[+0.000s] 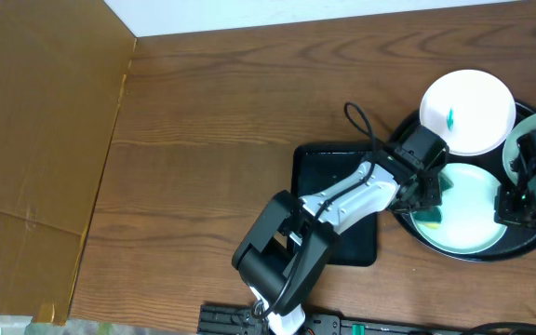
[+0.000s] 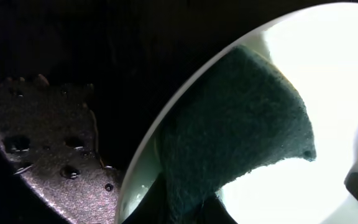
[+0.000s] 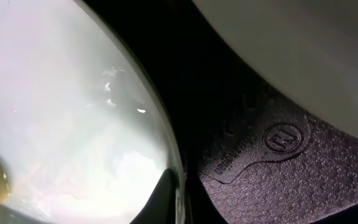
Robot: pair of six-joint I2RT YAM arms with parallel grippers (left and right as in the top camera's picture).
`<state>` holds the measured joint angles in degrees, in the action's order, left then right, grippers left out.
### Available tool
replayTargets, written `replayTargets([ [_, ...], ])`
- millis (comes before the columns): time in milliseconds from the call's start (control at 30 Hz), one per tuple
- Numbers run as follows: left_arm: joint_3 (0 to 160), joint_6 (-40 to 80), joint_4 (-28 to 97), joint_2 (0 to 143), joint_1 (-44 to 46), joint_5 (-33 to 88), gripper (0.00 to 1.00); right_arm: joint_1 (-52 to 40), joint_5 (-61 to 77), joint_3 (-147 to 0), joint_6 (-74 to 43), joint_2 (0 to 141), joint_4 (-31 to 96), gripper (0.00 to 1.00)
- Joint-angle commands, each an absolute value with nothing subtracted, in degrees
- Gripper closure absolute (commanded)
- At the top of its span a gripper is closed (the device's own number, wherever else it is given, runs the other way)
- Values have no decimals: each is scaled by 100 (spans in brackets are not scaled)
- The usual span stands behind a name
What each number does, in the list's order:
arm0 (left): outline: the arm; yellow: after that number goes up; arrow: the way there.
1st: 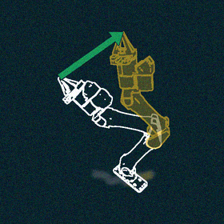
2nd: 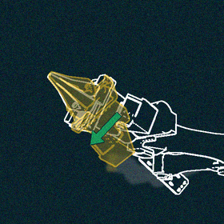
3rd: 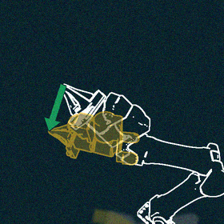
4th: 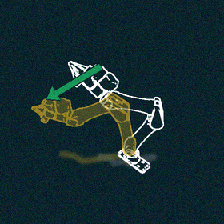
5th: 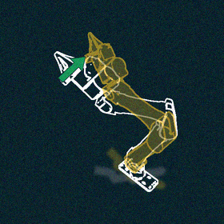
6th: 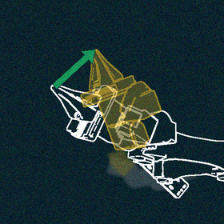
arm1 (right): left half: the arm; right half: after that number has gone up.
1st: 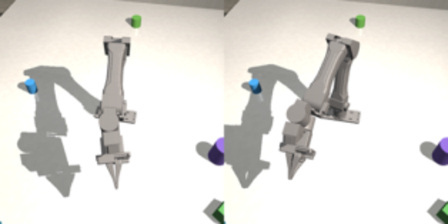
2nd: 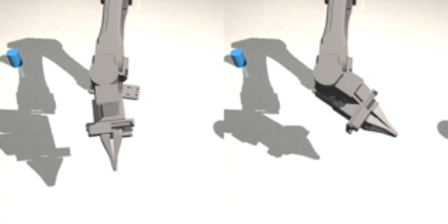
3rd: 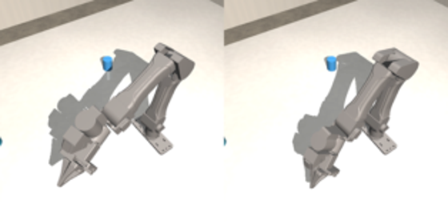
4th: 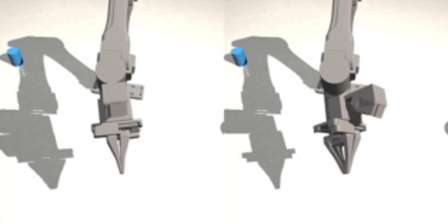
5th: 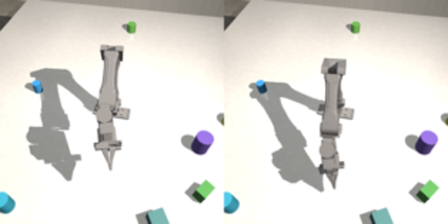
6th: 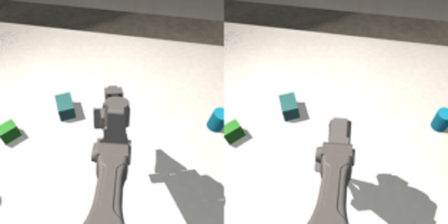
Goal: Clean dirty plates on tray and stack at the side
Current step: 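Scrub the front green plate with the sponge in the left gripper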
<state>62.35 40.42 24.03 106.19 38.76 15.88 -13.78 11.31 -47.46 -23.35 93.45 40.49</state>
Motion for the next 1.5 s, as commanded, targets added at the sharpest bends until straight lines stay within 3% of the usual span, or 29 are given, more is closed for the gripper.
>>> replayTargets([
  [0, 6104, 3968, 1944, 10722, 3854, 1636, 93, -1398, 751, -4626, -2353, 9559, 4005, 99],
  [333, 6082, 4189, 740, 11395, 4786, 2805, 92, -1398, 753, -4626, -2355, 9559, 4012, 99],
  [533, 6090, 4174, 878, 11463, 4698, 2976, 93, -1398, 753, -4626, -2355, 9559, 4012, 99],
  [867, 6357, 4228, 3229, 11153, 3962, 279, 93, -1398, 753, -4626, -2355, 9559, 4010, 99],
  [1067, 6357, 4230, 3446, 11153, 3734, -45, 93, -1398, 753, -4626, -2355, 9559, 4012, 99],
  [1467, 6300, 4215, 1516, 11179, 4501, 2523, 92, -1398, 753, -4626, -2355, 9559, 4018, 99],
])
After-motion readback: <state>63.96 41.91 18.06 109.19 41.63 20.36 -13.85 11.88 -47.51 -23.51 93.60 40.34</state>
